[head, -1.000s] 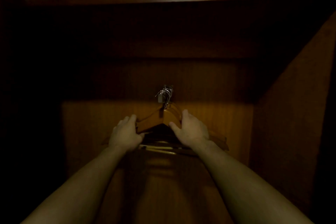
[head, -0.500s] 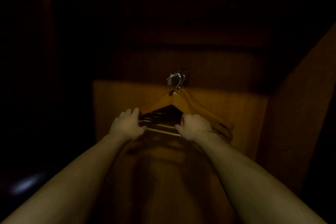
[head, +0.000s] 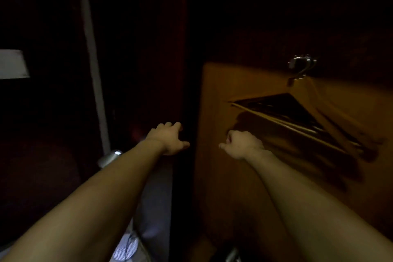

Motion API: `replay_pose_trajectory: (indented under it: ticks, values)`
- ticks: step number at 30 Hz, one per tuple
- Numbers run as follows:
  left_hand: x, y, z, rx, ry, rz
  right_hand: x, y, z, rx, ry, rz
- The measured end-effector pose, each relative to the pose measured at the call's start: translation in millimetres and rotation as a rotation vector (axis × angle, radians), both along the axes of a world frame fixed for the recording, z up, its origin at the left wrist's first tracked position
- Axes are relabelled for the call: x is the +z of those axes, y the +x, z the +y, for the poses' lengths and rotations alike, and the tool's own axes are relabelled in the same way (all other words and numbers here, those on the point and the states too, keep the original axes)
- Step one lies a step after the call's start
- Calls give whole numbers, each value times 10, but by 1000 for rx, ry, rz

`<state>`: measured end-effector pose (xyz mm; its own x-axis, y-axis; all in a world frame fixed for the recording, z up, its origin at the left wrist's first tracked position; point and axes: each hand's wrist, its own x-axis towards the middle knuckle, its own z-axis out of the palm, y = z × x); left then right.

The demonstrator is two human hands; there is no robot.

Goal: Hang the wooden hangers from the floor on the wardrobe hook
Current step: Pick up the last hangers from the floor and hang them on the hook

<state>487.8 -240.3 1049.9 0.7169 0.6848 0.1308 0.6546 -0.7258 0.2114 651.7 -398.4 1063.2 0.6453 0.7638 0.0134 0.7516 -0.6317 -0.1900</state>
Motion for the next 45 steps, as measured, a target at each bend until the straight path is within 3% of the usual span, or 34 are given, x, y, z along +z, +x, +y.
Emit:
replay_pose_trajectory:
  ticks: [13,26,34,45]
  values:
    - [-92,-2266,850,274,-63,20,-60,-1937,1370,335,8,-4]
    - [-880,-4529,1597,485,-211,78,-826,-4072,2578,574,-117,69]
    - [-1650,-5070,1759,521,-379,124,-1554,-4615,2922,642,-237,141]
    - [-2547,-5085,1974,629,-575,120,-2626,-4710,3346,695,-463,274]
